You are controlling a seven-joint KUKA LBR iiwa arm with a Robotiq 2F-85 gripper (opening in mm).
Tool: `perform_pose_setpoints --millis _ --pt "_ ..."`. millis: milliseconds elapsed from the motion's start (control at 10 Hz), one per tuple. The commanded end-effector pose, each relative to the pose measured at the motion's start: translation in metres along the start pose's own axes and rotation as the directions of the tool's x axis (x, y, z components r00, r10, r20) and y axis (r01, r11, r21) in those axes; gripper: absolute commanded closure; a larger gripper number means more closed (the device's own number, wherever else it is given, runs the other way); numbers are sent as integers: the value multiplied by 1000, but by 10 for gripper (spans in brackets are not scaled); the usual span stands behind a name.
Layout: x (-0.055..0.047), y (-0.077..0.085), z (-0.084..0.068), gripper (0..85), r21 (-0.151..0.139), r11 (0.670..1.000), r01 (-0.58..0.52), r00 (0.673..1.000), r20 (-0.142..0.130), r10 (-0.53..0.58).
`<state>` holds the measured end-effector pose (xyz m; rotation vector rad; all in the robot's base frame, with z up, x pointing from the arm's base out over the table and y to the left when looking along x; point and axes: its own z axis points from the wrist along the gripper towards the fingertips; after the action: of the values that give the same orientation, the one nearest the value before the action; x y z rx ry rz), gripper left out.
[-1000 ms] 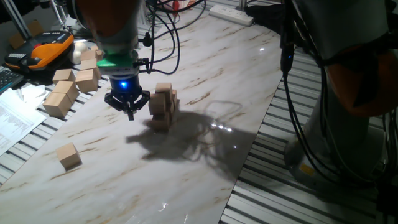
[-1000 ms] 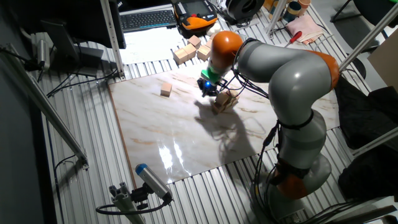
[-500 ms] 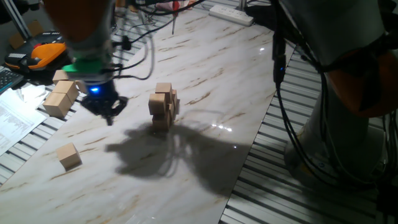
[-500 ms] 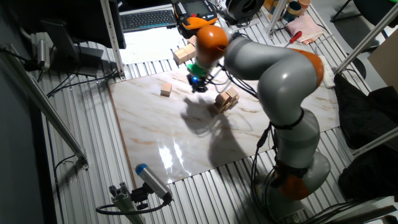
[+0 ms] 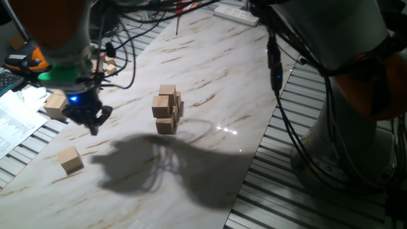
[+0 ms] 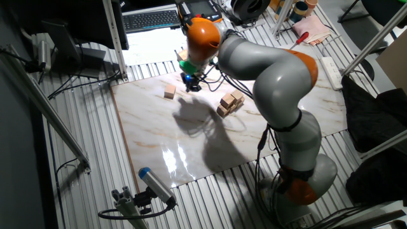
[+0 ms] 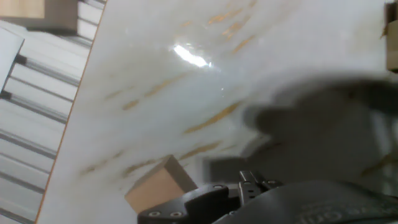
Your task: Stack the blocks into a pyramid shape
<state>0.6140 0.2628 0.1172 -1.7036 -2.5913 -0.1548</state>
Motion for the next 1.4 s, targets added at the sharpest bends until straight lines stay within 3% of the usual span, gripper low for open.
perform_pose_setpoints --millis 0,300,500,600,700,900,1000,1200,1300 --pt "4 5 2 680 -5 1000 -5 1000 -4 5" --pt "2 12 5 680 -23 1000 -9 1000 -18 9" --pt "3 9 4 680 -32 999 44 998 -35 -45" --pt "4 7 4 850 -26 994 105 994 -34 -106" --pt "4 7 4 850 22 987 160 987 -3 -160" --pt "4 7 4 850 17 972 233 972 -14 -233" --pt "4 7 4 850 28 959 281 960 -7 -281" --pt "4 7 4 850 14 926 376 926 -10 -376" --pt "4 7 4 850 43 906 422 907 -1 -422"
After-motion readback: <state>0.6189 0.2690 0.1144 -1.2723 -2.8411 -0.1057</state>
